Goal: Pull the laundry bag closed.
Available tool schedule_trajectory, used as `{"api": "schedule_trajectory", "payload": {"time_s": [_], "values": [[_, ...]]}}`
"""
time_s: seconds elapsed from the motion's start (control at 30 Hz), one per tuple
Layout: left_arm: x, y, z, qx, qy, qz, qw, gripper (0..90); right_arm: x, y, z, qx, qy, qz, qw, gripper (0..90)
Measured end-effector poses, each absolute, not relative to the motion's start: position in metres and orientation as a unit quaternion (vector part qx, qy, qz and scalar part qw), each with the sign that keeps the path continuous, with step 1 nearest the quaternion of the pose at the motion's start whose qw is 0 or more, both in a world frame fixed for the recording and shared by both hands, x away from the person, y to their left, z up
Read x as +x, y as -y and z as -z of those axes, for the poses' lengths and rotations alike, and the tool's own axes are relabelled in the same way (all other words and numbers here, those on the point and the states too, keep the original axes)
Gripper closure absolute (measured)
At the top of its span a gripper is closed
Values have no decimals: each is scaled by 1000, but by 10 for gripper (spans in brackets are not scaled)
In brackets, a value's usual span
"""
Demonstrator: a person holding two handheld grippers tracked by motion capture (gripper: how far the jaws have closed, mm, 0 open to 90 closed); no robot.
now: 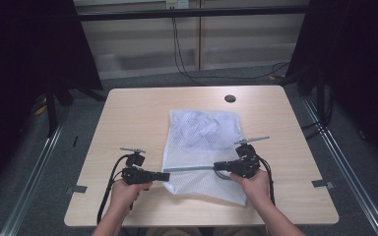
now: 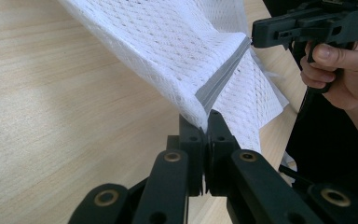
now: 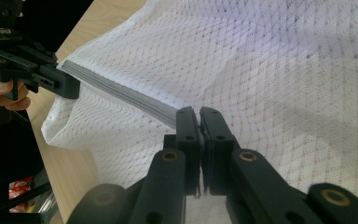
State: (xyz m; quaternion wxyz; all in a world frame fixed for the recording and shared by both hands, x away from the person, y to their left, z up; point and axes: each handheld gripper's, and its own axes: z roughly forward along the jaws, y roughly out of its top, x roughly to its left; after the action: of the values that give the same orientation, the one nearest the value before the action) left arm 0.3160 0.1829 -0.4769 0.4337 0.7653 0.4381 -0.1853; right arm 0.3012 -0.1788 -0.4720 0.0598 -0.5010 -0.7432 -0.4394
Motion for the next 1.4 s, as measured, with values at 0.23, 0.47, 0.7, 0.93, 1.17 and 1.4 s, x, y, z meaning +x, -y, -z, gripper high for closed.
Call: {"api": "schedule_trajectory", "payload": {"time_s": [0.23,0.47,0.7,0.93,1.17,1.4], "values": [[316,-185,478,765,-438,183,434,882,300,187,473,-507,738,442,60,866],[316,-184,478,763,-439,186,436,882,299,189,473,-506,738,442,58,866],[316,-185,478,764,-439,183,436,882,297,195,473,-509,737,441,55,866],[317,-184,477,766,-435,184,435,882,296,197,473,-511,737,440,54,866],[316,-184,477,764,-439,185,436,882,296,201,473,-512,735,442,53,866],[316,-184,477,764,-439,185,436,882,296,202,473,-513,734,441,53,866]]}}
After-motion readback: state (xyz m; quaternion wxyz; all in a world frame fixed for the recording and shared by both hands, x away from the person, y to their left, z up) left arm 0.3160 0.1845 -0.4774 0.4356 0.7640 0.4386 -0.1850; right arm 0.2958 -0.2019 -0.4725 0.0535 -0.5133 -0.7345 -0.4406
